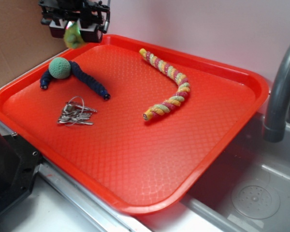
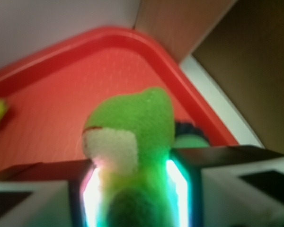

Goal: Grab the green animal.

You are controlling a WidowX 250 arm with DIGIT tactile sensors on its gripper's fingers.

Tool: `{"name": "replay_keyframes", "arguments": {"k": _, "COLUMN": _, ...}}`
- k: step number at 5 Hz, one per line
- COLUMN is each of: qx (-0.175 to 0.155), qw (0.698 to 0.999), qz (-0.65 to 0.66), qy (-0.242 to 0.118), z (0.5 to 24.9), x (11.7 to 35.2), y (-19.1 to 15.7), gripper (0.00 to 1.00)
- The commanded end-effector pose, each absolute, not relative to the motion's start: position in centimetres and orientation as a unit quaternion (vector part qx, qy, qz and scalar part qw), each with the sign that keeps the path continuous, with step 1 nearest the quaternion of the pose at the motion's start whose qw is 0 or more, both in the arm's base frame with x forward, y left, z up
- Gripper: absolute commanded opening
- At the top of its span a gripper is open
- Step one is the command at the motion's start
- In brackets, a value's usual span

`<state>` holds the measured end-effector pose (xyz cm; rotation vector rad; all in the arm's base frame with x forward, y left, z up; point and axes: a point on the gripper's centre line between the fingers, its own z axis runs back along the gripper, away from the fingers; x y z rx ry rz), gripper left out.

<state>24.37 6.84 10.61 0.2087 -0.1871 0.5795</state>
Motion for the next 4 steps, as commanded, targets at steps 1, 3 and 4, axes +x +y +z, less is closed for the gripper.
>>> {"name": "replay_keyframes", "arguments": {"k": 1, "qx": 0.030, "qw": 0.971, "qz": 0.219, "qy": -0.090, "z": 19.3, "x": 20.2, "y": 1.7, "gripper": 0.00}}
{"name": "replay_keyframes", "arguments": {"k": 3, "qx": 0.019, "qw": 0.977, "qz": 0.187, "qy": -0.099, "z": 21.6, "x": 15.7, "y": 0.2, "gripper": 0.00}}
{"name": "replay_keyframes", "arguments": {"k": 4, "qx": 0.006, "qw": 0.982, "qz": 0.184, "qy": -0.048, "z": 20.9, "x": 17.3, "y": 1.8, "gripper": 0.00}}
